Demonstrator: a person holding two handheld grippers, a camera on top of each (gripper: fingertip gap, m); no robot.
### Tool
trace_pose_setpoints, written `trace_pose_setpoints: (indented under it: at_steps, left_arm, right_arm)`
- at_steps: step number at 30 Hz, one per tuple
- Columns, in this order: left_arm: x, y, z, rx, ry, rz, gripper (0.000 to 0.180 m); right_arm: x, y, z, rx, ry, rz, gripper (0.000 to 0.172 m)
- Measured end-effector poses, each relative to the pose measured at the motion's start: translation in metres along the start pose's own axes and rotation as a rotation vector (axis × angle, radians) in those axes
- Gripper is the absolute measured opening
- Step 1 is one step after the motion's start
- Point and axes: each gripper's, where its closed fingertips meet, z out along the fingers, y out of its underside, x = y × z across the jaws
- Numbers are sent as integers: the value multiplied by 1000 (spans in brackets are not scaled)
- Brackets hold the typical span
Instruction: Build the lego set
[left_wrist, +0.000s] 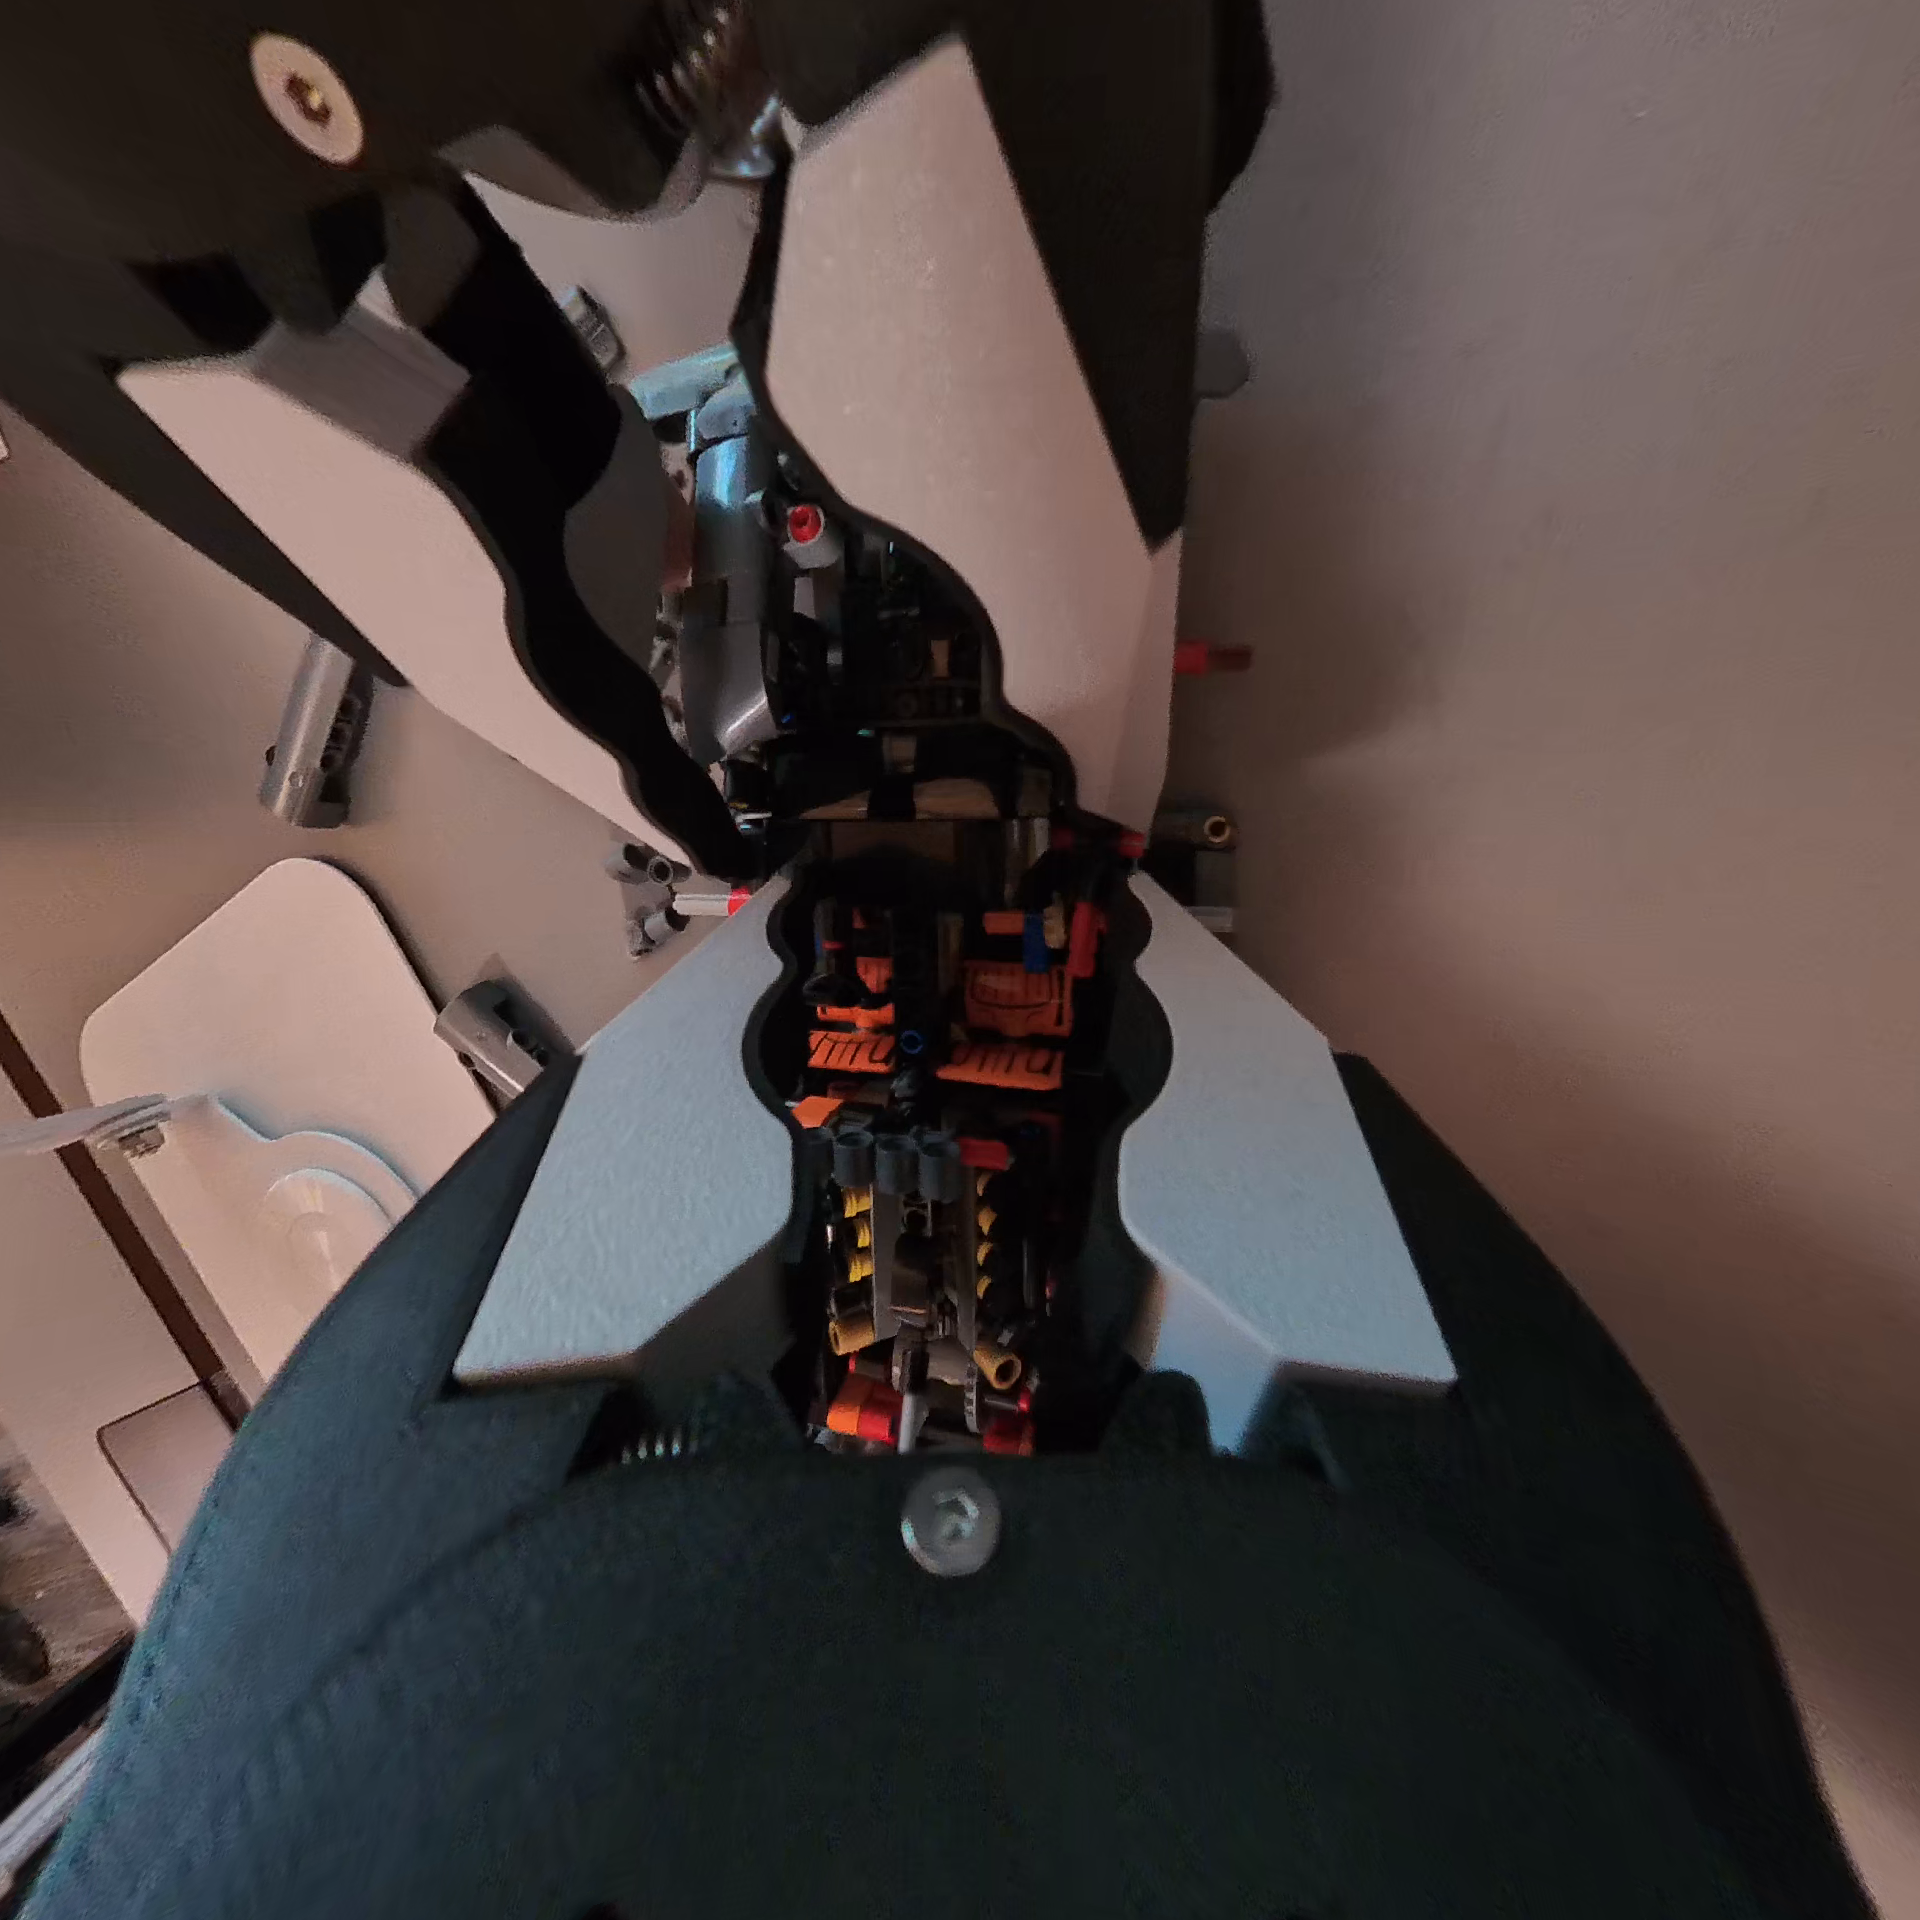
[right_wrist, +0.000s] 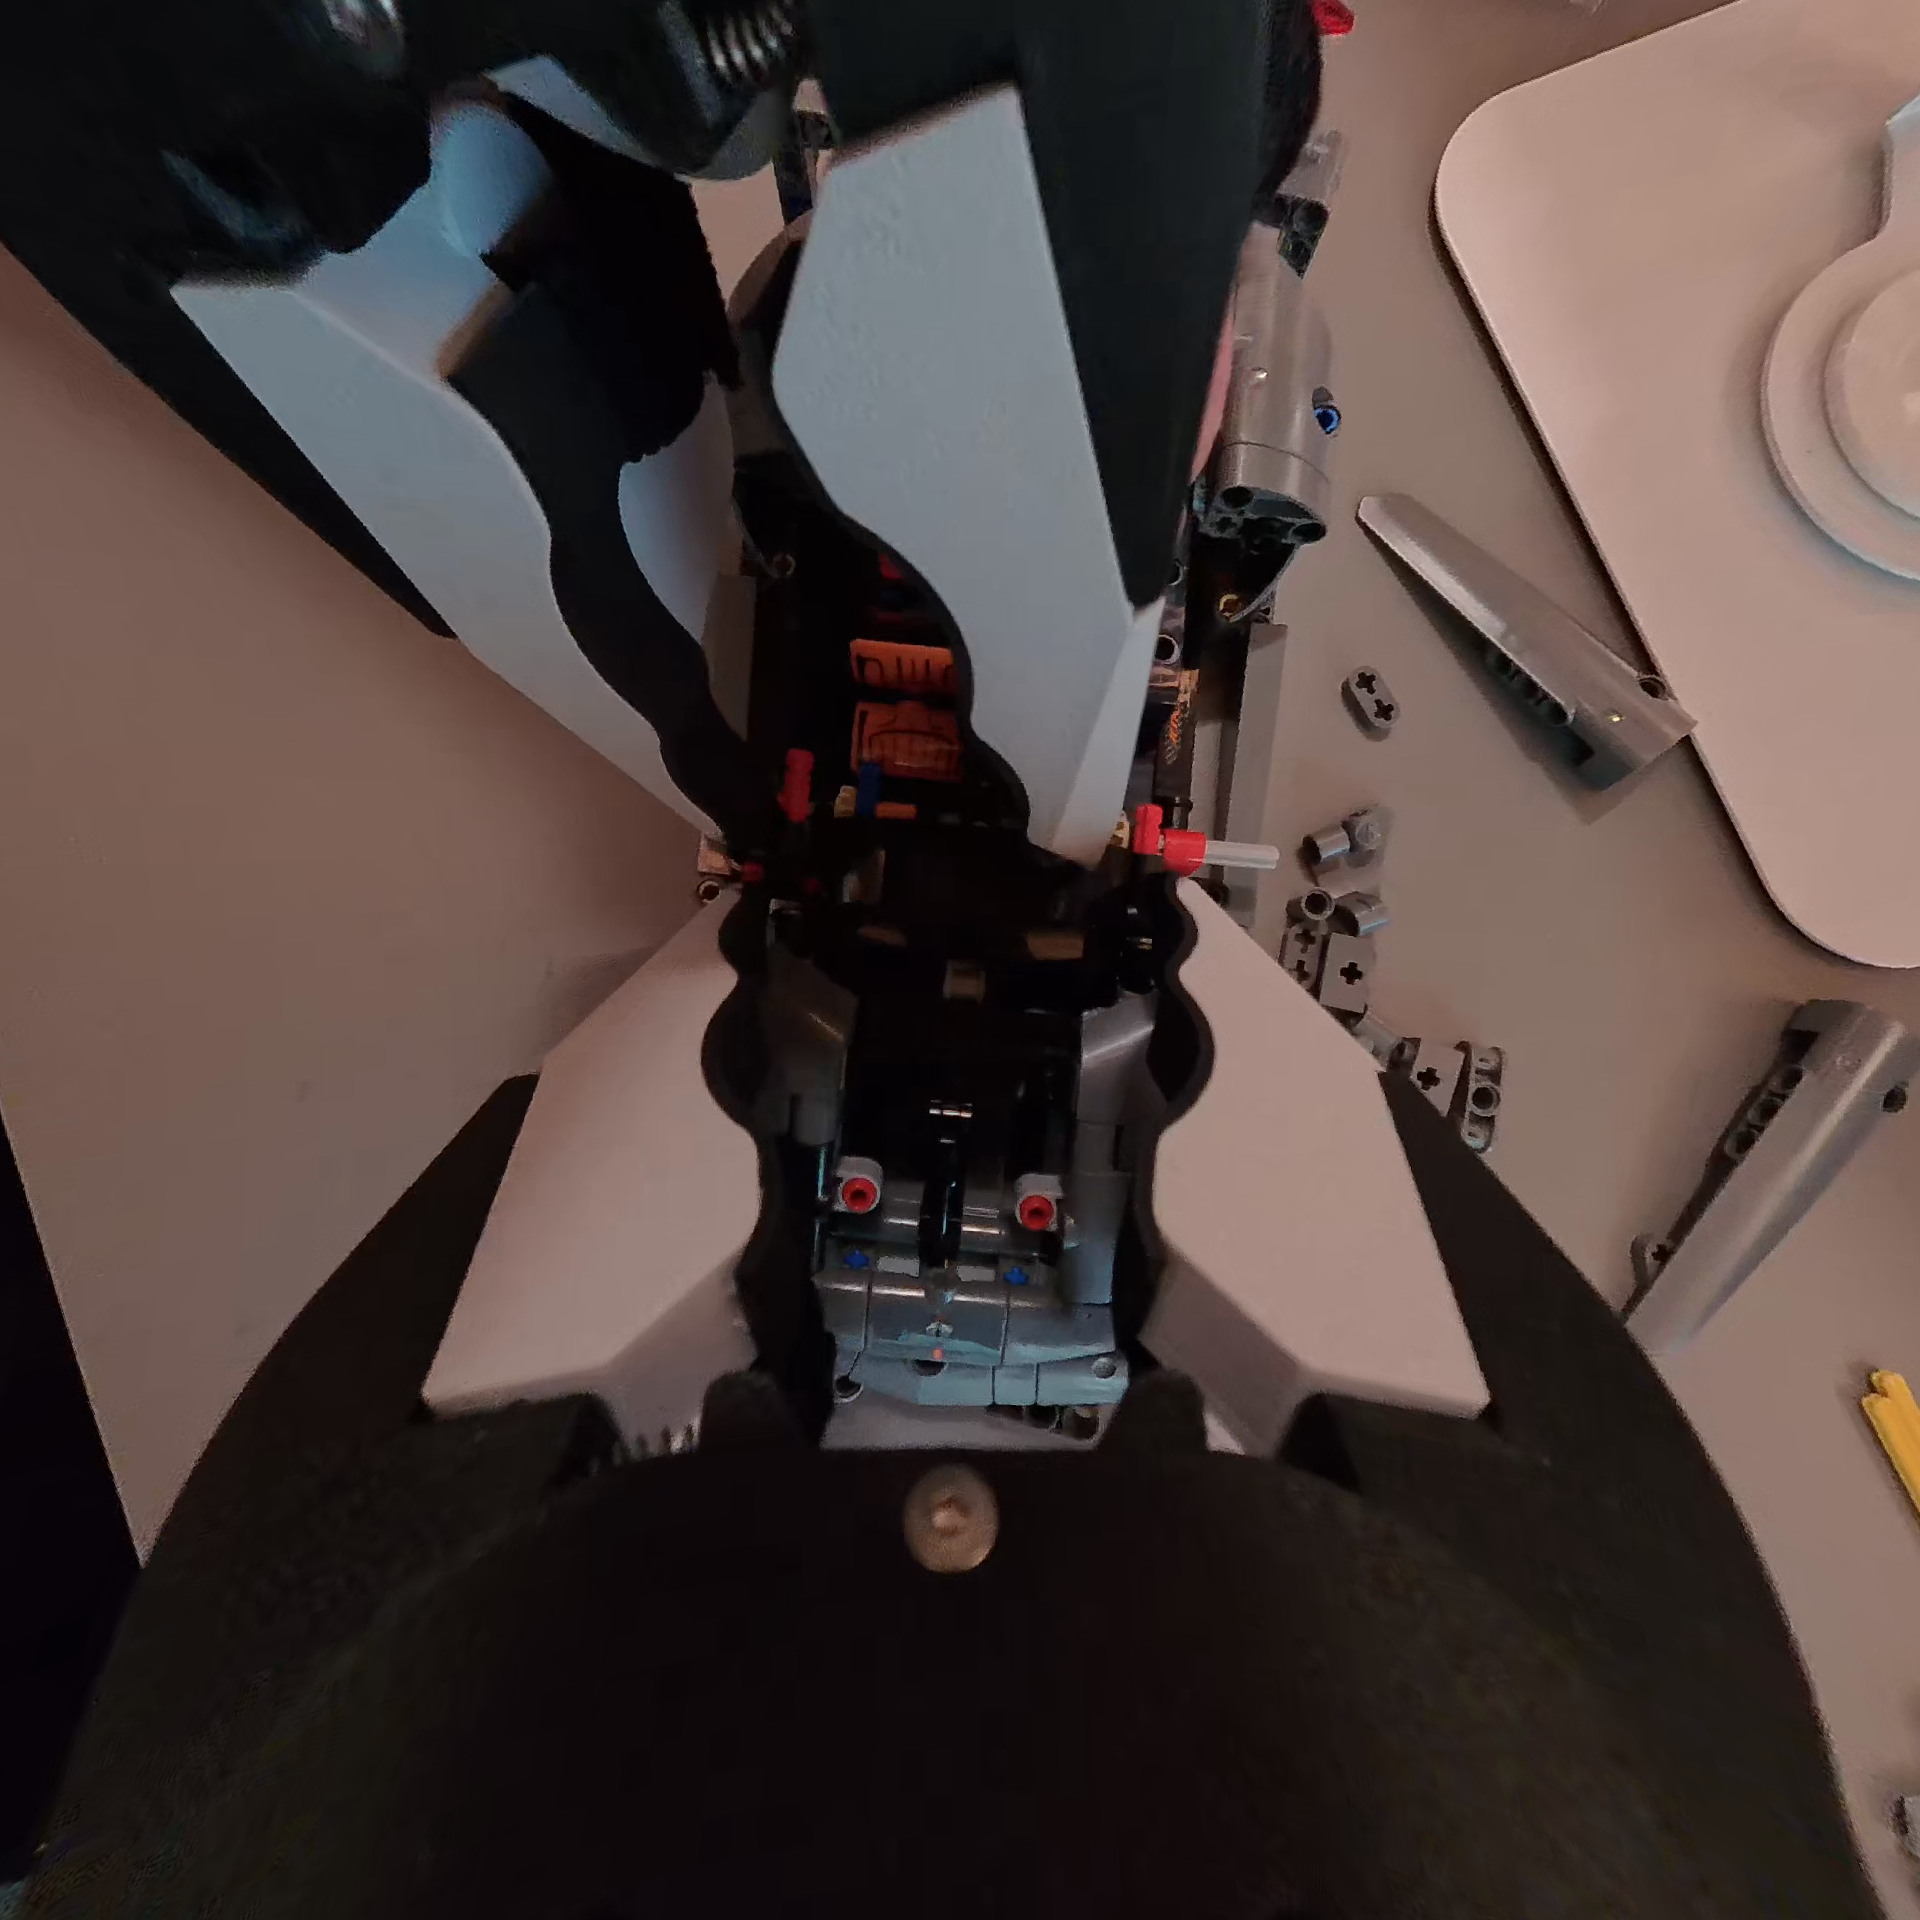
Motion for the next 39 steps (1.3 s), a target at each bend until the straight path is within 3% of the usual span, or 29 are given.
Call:
trace_pose_setpoints:
  at_steps: [30,36,39]
  left_arm:
    - [0,0,1,-4,-47,-21,51]
    - [-5,-4,-15,45,-161,-77,51]
    - [-4,-9,-38,92,-252,-141,50]
  right_arm:
    - [2,-1,1,-5,-13,3,71]
    - [6,-6,-22,93,5,16,81]
    - [9,10,-31,70,-9,6,81]
